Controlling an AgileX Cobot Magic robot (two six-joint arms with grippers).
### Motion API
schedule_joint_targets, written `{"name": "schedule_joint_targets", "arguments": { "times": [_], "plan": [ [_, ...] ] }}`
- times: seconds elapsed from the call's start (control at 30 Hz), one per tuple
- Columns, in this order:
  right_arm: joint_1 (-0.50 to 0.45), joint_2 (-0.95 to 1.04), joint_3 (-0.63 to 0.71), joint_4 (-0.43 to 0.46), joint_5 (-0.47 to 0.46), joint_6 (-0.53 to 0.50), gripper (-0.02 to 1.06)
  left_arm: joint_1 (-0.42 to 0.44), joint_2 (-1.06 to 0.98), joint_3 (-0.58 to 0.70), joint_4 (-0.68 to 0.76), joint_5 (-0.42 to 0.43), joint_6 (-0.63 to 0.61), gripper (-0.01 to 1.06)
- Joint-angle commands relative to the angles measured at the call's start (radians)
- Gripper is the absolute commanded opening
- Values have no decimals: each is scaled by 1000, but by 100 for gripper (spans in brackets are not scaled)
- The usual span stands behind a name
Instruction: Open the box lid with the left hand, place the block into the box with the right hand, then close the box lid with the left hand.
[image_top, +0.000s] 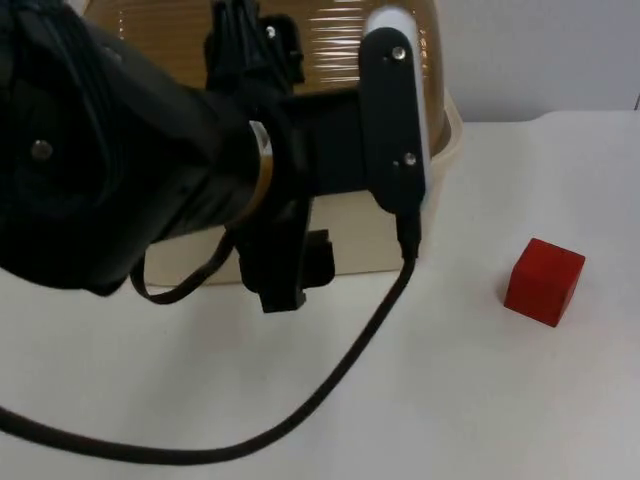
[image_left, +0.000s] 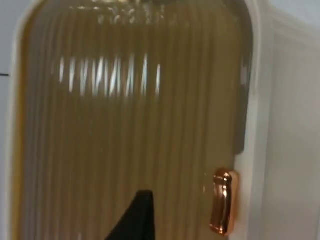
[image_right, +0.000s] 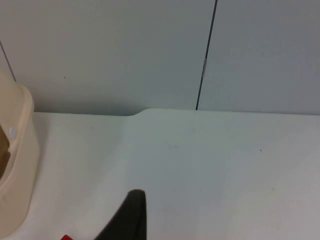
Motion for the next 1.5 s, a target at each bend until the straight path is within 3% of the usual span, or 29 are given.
{"name": "schedule_joint_targets", "arguments": {
  "times": [0.0,0.07,0.23,0.4,0.53,0.73,0.8,0.87,0.9,1.0,1.03,1.1,1.47],
  "plan": [
    [-4,-3,-6,-6,-23,-9,105,22,6,-3,12,-21,-22,105],
    [-4,-3,-6,-6,-23,-9,105,67,12,-5,12,-74,-22,105],
    [-4,-3,-6,-6,-29,-9,105,127,21,-7,12,-83,-22,105],
    [-4,-3,-6,-6,-36,-9,105,132,21,-13,12,-105,-19,105],
    [-4,-3,-6,-6,-38,-9,105,132,21,-13,12,-170,-17,105],
    [-4,-3,-6,-6,-38,-9,105,132,21,-13,12,-176,-17,103],
    [-4,-3,-6,-6,-40,-5,105,132,21,-13,12,-176,-17,89],
    [-4,-3,-6,-6,-40,-5,105,132,21,-13,12,-176,-17,68],
    [-4,-3,-6,-6,-40,-5,105,132,21,-13,12,-176,-17,68],
    [-4,-3,-6,-4,-42,-5,105,132,21,-13,12,-176,-17,27],
    [-4,-3,-6,-4,-42,-5,105,132,21,-13,12,-176,-17,27],
    [-4,-3,-6,-4,-42,-5,105,132,21,-13,12,-176,-17,-1],
    [-4,-3,-6,-4,-60,-5,105,132,45,-63,12,-169,3,0]
  ]
}}
